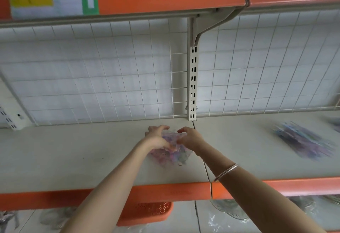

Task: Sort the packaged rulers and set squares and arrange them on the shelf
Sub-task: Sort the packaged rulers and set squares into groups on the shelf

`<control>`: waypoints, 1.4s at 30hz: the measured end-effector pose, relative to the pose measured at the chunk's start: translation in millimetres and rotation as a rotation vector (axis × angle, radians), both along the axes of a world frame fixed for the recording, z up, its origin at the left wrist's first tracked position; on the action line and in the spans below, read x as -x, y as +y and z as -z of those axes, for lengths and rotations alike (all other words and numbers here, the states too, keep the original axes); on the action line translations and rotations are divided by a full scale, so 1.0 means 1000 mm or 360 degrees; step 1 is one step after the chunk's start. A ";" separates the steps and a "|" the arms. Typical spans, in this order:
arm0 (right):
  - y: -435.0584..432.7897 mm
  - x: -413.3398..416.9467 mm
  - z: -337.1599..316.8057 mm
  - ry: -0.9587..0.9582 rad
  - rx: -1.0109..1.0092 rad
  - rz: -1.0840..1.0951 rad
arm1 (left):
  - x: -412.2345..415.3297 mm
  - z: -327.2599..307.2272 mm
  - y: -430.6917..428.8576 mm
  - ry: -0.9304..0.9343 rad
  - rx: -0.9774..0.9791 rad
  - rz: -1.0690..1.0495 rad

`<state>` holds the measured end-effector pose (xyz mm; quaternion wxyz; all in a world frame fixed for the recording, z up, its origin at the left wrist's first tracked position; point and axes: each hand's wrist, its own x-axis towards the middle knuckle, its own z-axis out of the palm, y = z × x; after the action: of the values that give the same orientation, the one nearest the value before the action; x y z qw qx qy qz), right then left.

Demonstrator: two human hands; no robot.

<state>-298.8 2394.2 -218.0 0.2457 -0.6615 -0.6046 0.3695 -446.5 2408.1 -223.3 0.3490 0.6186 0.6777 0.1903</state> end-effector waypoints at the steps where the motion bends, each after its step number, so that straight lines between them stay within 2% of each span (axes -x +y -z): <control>1: 0.002 0.000 0.001 -0.0078 -0.0013 0.0008 | 0.000 -0.002 0.002 -0.0002 -0.0003 0.0016; 6: 0.009 -0.004 0.000 -0.0257 -0.0075 -0.0043 | 0.004 -0.006 0.009 -0.0152 -0.0007 0.0086; 10: 0.014 -0.007 -0.005 -0.0341 -0.0184 -0.0084 | 0.005 -0.009 0.011 -0.0075 -0.0234 0.0002; 13: 0.017 -0.007 -0.005 -0.0341 -0.0224 -0.0109 | 0.007 -0.008 0.013 -0.0140 -0.0342 -0.0109; 17: 0.022 -0.001 -0.008 -0.0343 -0.0274 -0.0079 | 0.015 -0.009 0.017 -0.0473 -0.0376 -0.0199; 22: 0.028 0.014 -0.010 -0.0340 -0.0321 -0.0058 | 0.031 -0.009 0.022 -0.0995 -0.0223 -0.0373; 30: 0.033 0.056 -0.015 -0.0172 -0.0381 0.0052 | 0.066 -0.006 0.027 -0.1295 -0.0154 -0.0471; 33: 0.035 0.077 -0.013 -0.0005 -0.0396 0.0105 | 0.082 -0.007 0.028 -0.1397 -0.0171 -0.0461; 36: 0.033 0.094 -0.011 0.0168 -0.0426 0.0147 | 0.098 -0.009 0.029 -0.1448 -0.0172 -0.0461; 42: 0.033 0.117 -0.003 0.0288 -0.0417 0.0156 | 0.120 -0.008 0.033 -0.1537 -0.0101 -0.0555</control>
<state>-416.2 2426.9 -214.9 0.4011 -0.6165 -0.5899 0.3332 -566.5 2441.5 -215.0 0.5664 0.3482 0.5263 0.5301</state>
